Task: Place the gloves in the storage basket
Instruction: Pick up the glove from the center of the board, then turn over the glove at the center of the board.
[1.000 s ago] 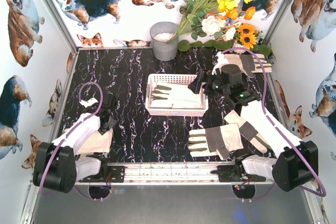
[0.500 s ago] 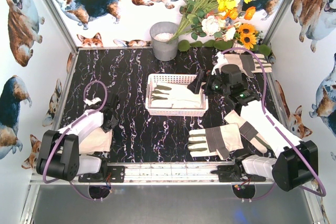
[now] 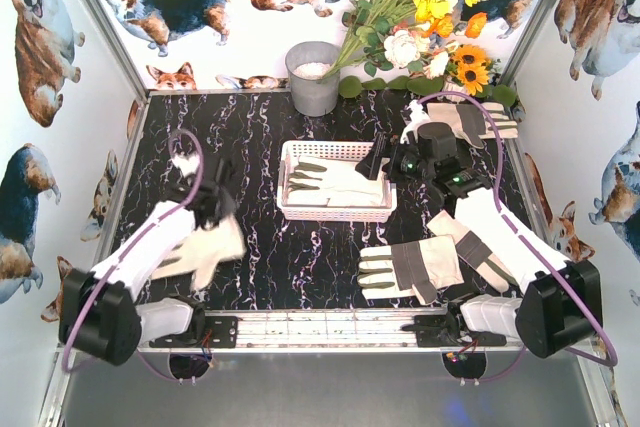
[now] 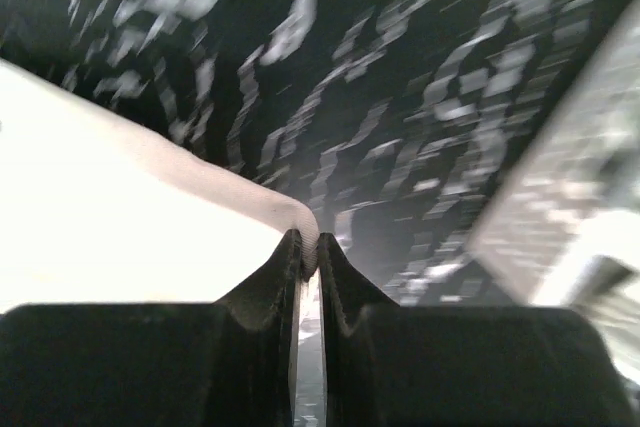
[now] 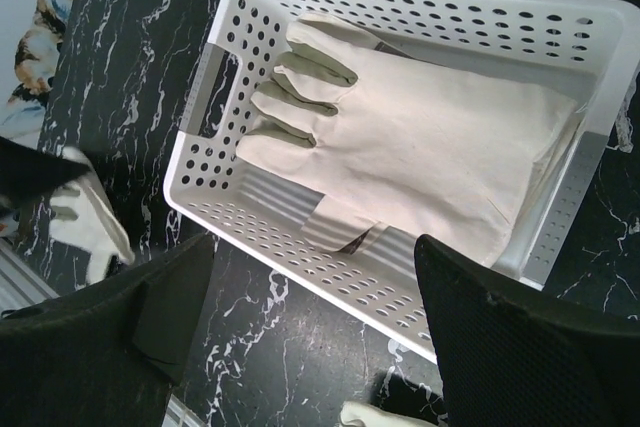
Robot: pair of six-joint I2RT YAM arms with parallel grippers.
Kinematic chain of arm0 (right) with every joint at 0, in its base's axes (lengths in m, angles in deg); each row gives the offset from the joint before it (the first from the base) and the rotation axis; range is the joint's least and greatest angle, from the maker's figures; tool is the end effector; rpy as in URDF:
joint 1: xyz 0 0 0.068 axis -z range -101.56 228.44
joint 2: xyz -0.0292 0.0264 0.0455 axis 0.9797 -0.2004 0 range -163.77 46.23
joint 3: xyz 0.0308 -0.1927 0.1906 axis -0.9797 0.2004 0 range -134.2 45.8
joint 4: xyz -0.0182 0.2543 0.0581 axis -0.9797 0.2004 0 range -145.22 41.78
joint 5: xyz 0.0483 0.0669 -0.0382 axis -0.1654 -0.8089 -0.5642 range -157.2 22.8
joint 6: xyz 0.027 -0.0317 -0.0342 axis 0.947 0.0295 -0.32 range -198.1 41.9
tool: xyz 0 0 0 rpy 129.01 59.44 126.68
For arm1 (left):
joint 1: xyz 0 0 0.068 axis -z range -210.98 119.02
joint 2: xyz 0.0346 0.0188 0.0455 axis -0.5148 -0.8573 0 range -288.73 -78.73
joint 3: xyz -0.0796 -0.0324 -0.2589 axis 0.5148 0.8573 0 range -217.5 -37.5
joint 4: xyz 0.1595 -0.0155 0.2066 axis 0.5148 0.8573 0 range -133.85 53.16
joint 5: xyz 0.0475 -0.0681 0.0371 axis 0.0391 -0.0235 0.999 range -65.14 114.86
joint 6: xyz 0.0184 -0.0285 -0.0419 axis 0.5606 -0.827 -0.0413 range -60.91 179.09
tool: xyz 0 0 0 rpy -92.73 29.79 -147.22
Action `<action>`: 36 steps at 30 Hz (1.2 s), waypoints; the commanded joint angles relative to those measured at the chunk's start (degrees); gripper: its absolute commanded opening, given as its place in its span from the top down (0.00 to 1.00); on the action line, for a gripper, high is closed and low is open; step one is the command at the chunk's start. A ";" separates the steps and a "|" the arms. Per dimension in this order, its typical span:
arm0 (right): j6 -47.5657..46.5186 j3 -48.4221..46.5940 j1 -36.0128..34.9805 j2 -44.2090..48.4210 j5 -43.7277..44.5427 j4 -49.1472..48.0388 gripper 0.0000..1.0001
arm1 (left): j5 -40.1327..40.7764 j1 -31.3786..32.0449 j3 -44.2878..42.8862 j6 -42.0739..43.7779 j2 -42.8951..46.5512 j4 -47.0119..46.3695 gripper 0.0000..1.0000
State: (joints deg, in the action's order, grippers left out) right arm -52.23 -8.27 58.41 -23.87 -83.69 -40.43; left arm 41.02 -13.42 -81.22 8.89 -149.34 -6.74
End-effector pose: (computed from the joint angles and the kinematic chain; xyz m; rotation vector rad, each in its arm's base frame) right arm 0.2550 0.1037 0.2963 -0.0681 2.1822 0.7720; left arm 0.2180 -0.0585 0.2080 -0.8157 2.4820 -0.0283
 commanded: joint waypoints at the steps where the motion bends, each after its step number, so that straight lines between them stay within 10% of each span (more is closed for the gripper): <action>1: 0.62 -1.66 -0.01 -0.42 -1.00 -3.91 0.17 | -0.63 -0.05 -11.55 2.16 4.60 -1.11 1.00; 6: 1.58 -1.83 -0.01 -1.04 -2.08 -4.45 0.17 | -0.80 -0.37 -17.98 0.91 7.69 -3.36 1.00; 13: 1.39 -1.52 -0.01 -1.09 -2.40 -4.15 0.17 | 0.08 -3.51 -0.76 -7.74 20.52 -9.79 1.00; 23: 1.34 -1.18 -0.01 -1.08 -3.25 -4.38 0.17 | 2.07 -5.43 14.58 -22.35 30.67 9.71 1.00; 36: 1.53 -0.64 -0.01 -0.17 -2.12 -2.46 0.17 | 7.83 -5.70 13.31 -22.76 25.48 21.97 1.00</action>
State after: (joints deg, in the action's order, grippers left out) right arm -50.94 -8.27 58.41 -25.19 -86.59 -41.57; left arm 47.71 -18.60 -67.47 -13.47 -122.06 11.68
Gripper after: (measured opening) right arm 0.830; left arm 0.019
